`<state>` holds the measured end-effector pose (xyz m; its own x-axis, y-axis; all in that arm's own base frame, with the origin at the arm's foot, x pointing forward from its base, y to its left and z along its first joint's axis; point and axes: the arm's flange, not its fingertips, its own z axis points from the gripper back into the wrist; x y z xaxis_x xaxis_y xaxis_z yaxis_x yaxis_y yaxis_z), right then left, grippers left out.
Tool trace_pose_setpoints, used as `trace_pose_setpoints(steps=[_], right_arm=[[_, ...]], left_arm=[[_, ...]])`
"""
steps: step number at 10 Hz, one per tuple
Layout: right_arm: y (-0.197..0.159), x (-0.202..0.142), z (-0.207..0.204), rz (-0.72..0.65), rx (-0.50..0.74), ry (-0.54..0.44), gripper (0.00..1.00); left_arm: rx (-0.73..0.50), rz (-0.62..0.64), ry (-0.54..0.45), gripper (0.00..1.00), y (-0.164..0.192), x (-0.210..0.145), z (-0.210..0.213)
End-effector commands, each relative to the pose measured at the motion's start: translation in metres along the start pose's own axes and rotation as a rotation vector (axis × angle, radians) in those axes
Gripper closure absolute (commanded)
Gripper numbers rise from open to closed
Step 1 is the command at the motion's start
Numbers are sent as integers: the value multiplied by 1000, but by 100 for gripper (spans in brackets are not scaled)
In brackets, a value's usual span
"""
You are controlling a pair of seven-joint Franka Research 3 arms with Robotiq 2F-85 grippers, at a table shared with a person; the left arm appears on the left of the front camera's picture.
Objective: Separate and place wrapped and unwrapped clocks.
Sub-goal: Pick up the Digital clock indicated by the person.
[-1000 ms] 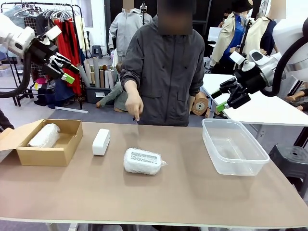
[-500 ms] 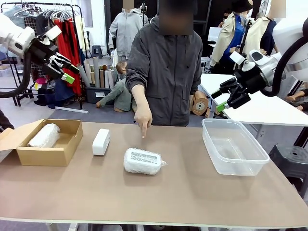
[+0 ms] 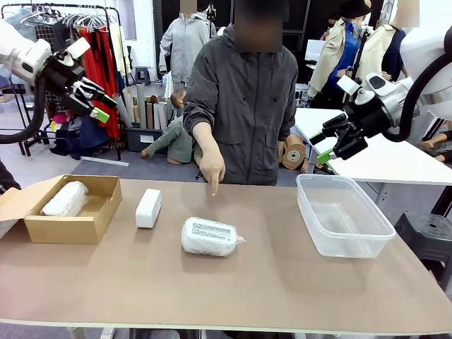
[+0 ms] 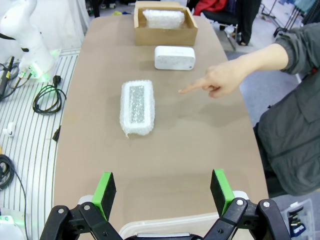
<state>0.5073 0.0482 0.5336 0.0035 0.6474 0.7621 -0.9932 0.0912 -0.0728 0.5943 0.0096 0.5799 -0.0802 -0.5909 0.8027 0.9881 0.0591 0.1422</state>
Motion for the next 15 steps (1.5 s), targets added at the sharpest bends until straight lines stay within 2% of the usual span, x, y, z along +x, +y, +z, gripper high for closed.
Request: trace_pose_setpoints(steps=[1, 15], right_arm=[[1, 1, 0, 7, -1, 1, 0], [1, 1, 0, 7, -1, 1, 0]], left_arm=[[-7, -14, -1, 0, 0, 0, 3], [-7, -14, -1, 0, 0, 0, 3]])
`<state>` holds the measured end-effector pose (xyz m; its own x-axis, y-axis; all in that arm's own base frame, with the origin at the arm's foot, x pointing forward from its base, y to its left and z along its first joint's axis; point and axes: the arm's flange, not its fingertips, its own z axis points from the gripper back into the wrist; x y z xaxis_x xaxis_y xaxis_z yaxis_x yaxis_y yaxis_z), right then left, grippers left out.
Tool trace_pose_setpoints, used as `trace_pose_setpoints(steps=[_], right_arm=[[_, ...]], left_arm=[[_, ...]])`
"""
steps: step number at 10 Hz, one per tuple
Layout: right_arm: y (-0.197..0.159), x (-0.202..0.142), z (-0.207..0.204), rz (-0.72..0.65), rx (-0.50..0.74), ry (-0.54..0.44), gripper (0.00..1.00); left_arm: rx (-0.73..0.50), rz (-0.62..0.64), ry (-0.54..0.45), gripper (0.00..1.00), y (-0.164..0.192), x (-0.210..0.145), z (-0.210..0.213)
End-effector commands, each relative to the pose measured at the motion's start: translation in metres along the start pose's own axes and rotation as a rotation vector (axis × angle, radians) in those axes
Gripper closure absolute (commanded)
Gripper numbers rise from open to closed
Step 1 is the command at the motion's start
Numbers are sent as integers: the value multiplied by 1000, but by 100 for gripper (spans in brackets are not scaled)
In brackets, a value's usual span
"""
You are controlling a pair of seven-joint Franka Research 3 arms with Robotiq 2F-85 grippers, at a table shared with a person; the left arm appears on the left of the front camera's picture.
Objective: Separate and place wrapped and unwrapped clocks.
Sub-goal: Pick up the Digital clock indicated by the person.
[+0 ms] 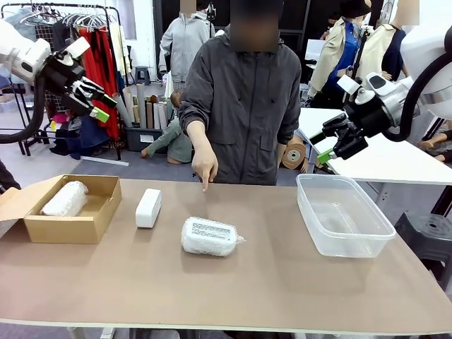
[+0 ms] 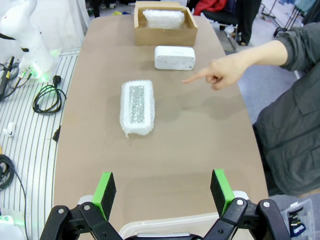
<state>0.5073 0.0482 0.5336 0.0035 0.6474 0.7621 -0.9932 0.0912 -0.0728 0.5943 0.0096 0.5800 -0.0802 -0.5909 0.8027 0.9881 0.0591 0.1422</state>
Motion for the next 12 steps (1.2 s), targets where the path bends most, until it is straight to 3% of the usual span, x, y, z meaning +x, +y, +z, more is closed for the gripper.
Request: trace_pose_setpoints(steps=[1, 4, 7, 8, 12], right_arm=[[1, 1, 0, 7, -1, 1, 0], [1, 1, 0, 7, -1, 1, 0], [1, 1, 0, 7, -1, 1, 0], [1, 1, 0, 7, -1, 1, 0], [1, 1, 0, 7, -1, 1, 0]], left_arm=[[0, 0, 0, 0, 0, 0, 0], [-25, 45, 107, 0, -7, 36, -40], [-131, 74, 339, 0, -35, 84, -90], [-110, 84, 415, 0, -47, 101, -109], [-201, -108, 693, 0, -76, 133, -197]])
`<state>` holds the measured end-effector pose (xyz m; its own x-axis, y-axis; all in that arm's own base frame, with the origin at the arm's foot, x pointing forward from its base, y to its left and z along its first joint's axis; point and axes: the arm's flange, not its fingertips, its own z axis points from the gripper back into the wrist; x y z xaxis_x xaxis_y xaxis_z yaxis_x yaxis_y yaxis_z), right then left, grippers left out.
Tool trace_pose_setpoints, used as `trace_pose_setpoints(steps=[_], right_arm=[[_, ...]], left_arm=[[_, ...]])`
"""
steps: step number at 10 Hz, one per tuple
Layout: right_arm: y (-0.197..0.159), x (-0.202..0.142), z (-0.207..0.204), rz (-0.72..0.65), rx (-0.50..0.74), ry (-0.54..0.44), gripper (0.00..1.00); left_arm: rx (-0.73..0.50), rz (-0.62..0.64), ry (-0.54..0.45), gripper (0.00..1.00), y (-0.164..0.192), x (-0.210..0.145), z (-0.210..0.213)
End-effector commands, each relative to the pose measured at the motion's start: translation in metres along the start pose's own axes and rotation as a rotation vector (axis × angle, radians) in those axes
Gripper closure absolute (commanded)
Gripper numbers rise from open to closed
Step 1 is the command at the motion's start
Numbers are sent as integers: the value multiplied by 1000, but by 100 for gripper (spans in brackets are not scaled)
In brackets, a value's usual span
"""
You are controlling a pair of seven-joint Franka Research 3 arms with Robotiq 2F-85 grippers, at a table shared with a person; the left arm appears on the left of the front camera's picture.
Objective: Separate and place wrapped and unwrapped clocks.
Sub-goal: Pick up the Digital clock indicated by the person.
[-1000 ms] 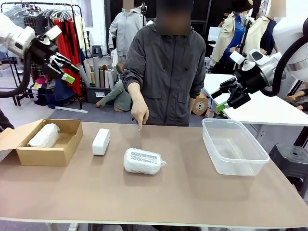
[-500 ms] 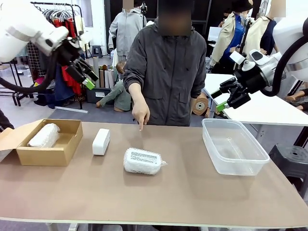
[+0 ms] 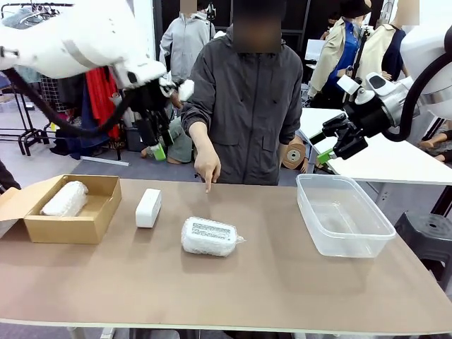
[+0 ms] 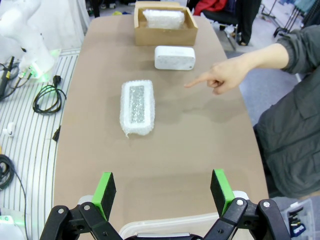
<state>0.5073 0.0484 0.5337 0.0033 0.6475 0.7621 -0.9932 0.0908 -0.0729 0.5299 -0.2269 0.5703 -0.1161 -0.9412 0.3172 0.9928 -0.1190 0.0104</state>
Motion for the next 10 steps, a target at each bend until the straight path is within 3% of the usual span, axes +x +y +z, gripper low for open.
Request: trace_pose_setpoints(steps=[1, 5, 7, 8, 10], right_arm=[[1, 1, 0, 6, -1, 1, 0], [1, 1, 0, 6, -1, 1, 0], [1, 1, 0, 6, -1, 1, 0], [1, 1, 0, 6, -1, 1, 0], [1, 1, 0, 6, -1, 1, 0]], left_arm=[[47, -82, 136, 0, 5, 17, -25], [91, -171, 215, 0, 10, 53, -80], [127, -175, 164, 0, 14, 49, -71], [71, -200, 186, 0, 14, 58, -81], [71, -200, 186, 0, 14, 58, -81]])
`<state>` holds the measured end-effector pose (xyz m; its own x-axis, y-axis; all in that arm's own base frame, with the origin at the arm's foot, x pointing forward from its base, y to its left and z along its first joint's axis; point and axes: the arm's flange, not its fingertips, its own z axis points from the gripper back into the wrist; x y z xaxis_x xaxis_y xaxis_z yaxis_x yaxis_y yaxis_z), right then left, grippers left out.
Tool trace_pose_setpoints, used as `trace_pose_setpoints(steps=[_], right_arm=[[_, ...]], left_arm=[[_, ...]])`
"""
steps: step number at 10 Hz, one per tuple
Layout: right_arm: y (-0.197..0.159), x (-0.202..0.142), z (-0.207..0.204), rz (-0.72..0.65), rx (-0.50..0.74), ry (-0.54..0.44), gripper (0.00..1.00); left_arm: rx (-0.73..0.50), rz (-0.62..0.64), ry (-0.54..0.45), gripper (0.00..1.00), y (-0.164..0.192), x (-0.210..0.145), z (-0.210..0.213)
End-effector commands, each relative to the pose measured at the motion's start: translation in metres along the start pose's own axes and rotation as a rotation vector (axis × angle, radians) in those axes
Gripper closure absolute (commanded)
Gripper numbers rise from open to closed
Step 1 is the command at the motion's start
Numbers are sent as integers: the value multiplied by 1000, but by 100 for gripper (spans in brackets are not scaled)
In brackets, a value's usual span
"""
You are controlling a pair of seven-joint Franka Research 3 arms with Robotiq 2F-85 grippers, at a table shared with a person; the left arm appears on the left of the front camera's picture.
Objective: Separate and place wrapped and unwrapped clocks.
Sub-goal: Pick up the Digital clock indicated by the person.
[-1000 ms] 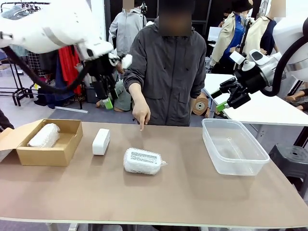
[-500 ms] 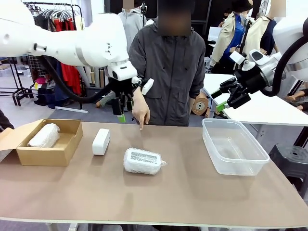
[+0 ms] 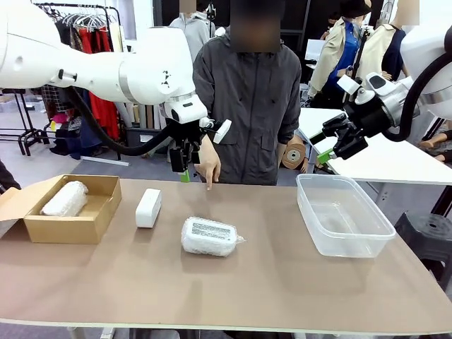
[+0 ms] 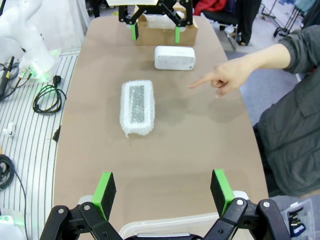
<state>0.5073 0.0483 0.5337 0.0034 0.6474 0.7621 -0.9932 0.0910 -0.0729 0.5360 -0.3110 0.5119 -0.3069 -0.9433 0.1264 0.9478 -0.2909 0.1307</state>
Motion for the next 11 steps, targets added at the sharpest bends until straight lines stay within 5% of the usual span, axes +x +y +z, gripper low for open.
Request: trace_pose_setpoints(steps=[1, 11], right_arm=[[1, 1, 0, 6, -1, 1, 0], [1, 1, 0, 6, -1, 1, 0]], left_arm=[[-8, 0, 4, 0, -1, -1, 0], [-30, -35, 237, 0, 15, 75, -52]])
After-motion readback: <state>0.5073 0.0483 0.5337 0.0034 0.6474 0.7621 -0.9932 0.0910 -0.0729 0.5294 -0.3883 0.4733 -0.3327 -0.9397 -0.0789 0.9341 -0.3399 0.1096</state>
